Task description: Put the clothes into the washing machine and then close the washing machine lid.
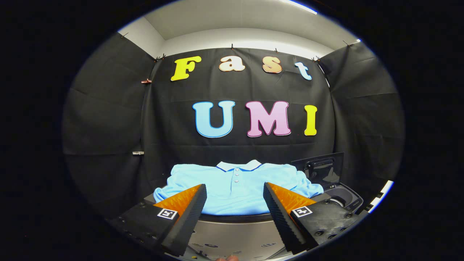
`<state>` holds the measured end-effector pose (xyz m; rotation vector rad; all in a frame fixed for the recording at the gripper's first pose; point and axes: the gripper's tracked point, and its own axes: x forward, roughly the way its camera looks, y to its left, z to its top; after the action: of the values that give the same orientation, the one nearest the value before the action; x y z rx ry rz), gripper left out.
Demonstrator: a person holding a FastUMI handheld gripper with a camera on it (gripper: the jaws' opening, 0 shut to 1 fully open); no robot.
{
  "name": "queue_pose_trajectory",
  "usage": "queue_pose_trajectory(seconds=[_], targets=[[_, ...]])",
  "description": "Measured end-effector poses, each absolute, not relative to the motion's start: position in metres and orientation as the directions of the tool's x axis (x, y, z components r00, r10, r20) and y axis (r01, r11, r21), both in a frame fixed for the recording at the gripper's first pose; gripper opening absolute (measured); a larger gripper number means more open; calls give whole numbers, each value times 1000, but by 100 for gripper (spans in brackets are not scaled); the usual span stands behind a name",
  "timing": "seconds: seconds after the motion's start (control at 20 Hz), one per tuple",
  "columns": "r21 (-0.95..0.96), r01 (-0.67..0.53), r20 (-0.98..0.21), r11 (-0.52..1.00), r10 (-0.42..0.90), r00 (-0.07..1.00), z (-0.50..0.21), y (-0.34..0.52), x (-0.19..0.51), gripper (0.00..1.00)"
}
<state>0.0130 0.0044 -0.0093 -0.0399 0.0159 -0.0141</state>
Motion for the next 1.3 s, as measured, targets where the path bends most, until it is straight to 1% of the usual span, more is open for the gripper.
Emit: queue_pose_trajectory(seconds=[0.55, 0.95, 1.1, 1.2, 1.3], targets=[[-20, 24, -33, 1000, -24, 999, -8, -4, 34, 98], [16, 25, -68, 1000, -23, 997, 2, -11, 69, 98], [13, 34, -122, 999, -33, 992, 4, -14, 94, 98], [29, 47, -178, 998, -41, 983, 5, -16, 114, 98], [44, 56, -266, 997, -43, 963, -3, -16, 134, 98]])
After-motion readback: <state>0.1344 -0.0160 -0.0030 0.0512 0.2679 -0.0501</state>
